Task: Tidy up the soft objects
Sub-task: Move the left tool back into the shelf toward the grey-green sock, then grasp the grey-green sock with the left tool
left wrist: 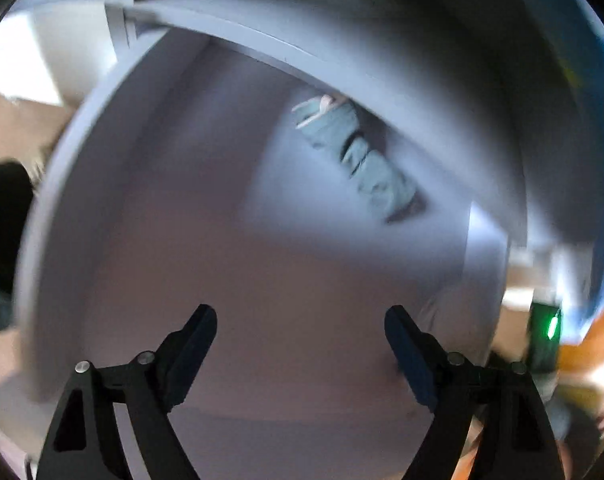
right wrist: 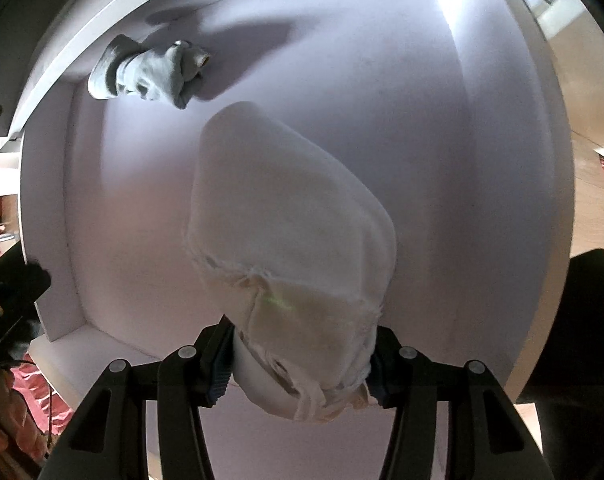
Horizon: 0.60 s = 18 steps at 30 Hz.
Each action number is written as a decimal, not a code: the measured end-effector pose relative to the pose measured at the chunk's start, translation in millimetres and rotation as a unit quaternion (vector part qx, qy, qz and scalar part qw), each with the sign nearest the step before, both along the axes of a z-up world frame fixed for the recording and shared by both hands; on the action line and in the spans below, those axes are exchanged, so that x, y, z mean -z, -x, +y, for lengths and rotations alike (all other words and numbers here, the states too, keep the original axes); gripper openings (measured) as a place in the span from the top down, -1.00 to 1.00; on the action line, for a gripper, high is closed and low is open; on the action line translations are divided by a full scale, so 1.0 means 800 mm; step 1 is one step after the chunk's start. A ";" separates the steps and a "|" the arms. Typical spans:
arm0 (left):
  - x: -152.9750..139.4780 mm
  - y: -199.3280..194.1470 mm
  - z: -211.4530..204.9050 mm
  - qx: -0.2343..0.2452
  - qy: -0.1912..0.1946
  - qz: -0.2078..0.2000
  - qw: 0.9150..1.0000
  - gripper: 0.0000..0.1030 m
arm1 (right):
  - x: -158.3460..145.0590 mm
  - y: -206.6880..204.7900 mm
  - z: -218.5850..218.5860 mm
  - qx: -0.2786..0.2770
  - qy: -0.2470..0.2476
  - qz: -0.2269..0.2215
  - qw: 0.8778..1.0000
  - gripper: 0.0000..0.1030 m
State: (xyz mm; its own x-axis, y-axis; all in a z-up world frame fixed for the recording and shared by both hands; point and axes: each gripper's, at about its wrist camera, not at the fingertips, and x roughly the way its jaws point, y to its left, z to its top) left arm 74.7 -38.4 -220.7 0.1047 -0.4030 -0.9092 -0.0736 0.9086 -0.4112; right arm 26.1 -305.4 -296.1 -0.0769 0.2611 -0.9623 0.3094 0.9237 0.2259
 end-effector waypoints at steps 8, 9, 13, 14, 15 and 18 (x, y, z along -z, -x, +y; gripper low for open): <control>0.050 -0.047 -0.042 -0.121 0.040 0.049 0.991 -0.78 | 0.005 0.002 -0.001 0.018 -0.014 0.006 1.000 -0.04; 0.053 -0.055 -0.049 -0.130 0.036 0.046 0.990 -0.78 | 0.005 0.002 -0.002 0.019 -0.017 0.007 1.000 -0.04; 0.056 -0.076 -0.069 -0.139 0.032 0.039 0.989 -0.80 | 0.004 0.001 -0.003 0.019 -0.021 0.006 1.000 -0.04; 0.057 -0.079 -0.072 -0.140 0.029 0.038 0.989 -0.80 | 0.004 0.001 -0.003 0.015 -0.011 -0.004 1.000 -0.04; 0.061 -0.084 -0.076 -0.134 0.004 0.044 0.990 -0.78 | 0.004 0.001 -0.004 0.017 -0.012 -0.002 1.000 -0.04; 0.067 -0.080 -0.071 -0.119 -0.023 0.064 0.991 -0.74 | 0.006 0.002 -0.002 0.027 -0.016 0.002 1.000 -0.04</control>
